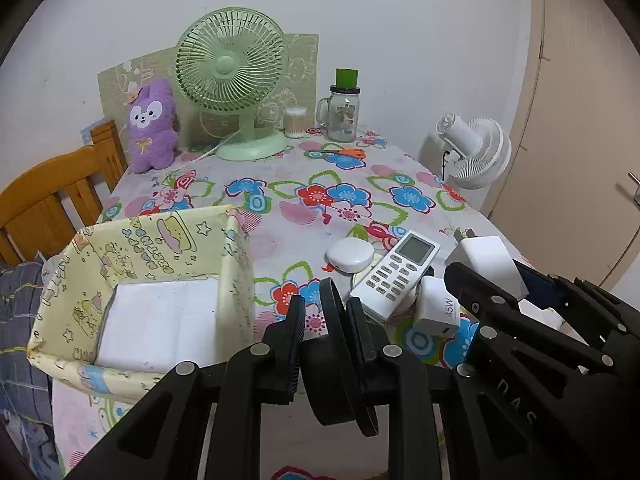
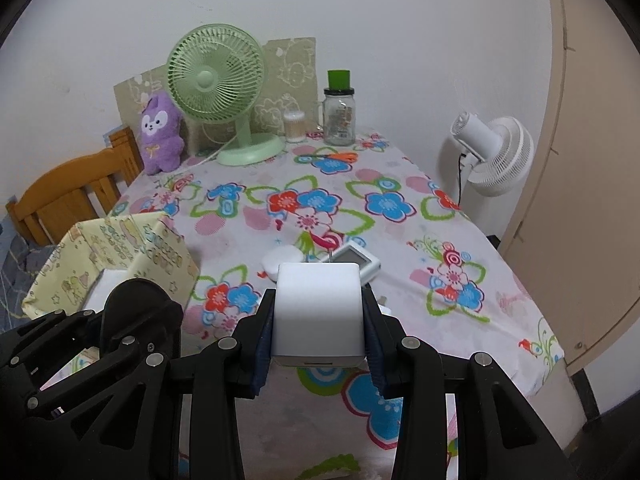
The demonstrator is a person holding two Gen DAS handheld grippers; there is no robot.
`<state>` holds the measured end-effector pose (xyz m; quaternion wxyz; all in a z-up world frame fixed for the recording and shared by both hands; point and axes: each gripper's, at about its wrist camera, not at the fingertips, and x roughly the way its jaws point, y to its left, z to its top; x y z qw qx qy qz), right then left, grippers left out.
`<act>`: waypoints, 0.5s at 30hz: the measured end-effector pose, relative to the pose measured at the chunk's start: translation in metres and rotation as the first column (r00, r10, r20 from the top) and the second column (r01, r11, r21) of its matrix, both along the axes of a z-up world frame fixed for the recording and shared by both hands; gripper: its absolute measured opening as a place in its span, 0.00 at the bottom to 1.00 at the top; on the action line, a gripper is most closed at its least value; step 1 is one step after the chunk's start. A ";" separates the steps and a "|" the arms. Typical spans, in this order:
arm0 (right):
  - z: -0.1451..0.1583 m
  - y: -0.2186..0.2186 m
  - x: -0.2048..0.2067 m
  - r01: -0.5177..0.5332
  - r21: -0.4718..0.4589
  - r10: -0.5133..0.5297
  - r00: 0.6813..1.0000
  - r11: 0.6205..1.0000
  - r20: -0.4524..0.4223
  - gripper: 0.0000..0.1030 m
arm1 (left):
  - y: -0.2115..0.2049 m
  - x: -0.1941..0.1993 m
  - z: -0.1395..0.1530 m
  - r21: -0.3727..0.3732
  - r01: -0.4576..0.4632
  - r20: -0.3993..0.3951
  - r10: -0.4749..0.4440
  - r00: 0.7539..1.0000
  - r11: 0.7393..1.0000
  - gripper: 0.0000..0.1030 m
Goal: Organize rigid objects
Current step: 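Carry the white adapter and black disc with both tools over the yellow box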
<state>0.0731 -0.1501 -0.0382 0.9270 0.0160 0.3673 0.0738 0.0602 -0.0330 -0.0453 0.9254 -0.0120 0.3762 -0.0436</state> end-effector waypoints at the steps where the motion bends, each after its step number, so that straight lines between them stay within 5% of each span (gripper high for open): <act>1: 0.002 0.002 0.000 -0.004 0.001 0.004 1.000 1.000 0.000 0.41 | 0.002 0.000 0.003 0.000 -0.002 0.001 0.002 1.000 1.000 0.19; 15: 0.023 0.040 0.005 -0.068 -0.002 0.068 0.998 0.998 0.003 0.41 | 0.040 0.000 0.019 0.008 -0.044 0.020 0.044 0.999 0.999 0.19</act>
